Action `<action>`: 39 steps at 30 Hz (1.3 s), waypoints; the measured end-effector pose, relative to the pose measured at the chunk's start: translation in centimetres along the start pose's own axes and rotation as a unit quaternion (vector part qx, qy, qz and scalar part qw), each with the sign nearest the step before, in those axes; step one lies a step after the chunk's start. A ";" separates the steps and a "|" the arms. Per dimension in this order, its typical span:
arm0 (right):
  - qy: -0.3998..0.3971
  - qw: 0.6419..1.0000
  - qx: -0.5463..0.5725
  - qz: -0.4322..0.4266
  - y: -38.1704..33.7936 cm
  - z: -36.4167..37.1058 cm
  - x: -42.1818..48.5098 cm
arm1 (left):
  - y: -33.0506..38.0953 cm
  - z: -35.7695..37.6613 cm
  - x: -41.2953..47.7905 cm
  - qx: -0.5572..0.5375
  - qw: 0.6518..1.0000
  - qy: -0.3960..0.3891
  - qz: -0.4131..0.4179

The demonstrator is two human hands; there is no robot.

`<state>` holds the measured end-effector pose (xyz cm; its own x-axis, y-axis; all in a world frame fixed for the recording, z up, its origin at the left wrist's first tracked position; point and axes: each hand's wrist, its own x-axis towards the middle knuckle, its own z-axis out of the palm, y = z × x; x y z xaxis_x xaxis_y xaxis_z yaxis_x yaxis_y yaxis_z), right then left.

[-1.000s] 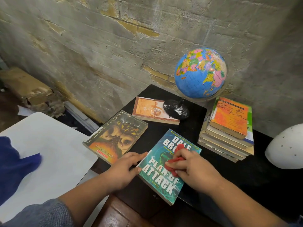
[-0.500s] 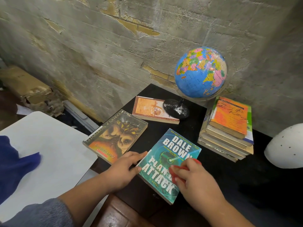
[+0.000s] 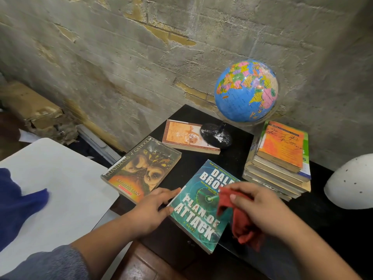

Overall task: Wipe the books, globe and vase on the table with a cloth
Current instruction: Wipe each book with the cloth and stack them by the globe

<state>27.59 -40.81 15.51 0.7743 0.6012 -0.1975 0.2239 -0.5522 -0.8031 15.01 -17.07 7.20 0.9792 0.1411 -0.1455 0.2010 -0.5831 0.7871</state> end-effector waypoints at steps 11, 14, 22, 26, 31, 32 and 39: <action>0.071 0.935 -0.347 -0.001 3.4 3.1 3.1 | 0.0 0.1 -0.1 0.001 1.000 0.002 -0.004; 0.006 0.930 -0.357 -0.083 3.3 4.3 1.0 | 0.0 0.0 -0.1 0.004 1.000 -0.001 -0.004; -0.001 0.917 -0.391 -0.077 1.9 4.8 0.3 | 0.0 0.0 -0.1 -0.001 1.000 -0.007 -0.009; 0.006 0.925 -0.368 -0.092 1.9 4.9 0.0 | 0.0 -0.1 -0.1 0.001 1.000 -0.007 -0.009; 0.043 0.937 -0.343 -0.060 2.7 4.3 1.2 | 0.2 -0.1 -0.2 -0.007 1.000 -0.002 -0.008; 0.044 0.949 -0.307 -0.051 2.5 4.3 0.9 | 0.2 -0.1 -0.2 -0.009 1.000 -0.003 -0.010; -0.033 0.945 -0.300 -0.125 3.5 5.5 -2.4 | -0.1 0.0 -0.1 -0.013 1.000 -0.007 -0.014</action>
<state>23.23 -41.03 10.08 0.6180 0.7806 -0.0941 0.7064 -0.6038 -0.3695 14.91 -17.02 7.14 0.9737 0.1450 -0.1759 0.2273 -0.5576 0.7984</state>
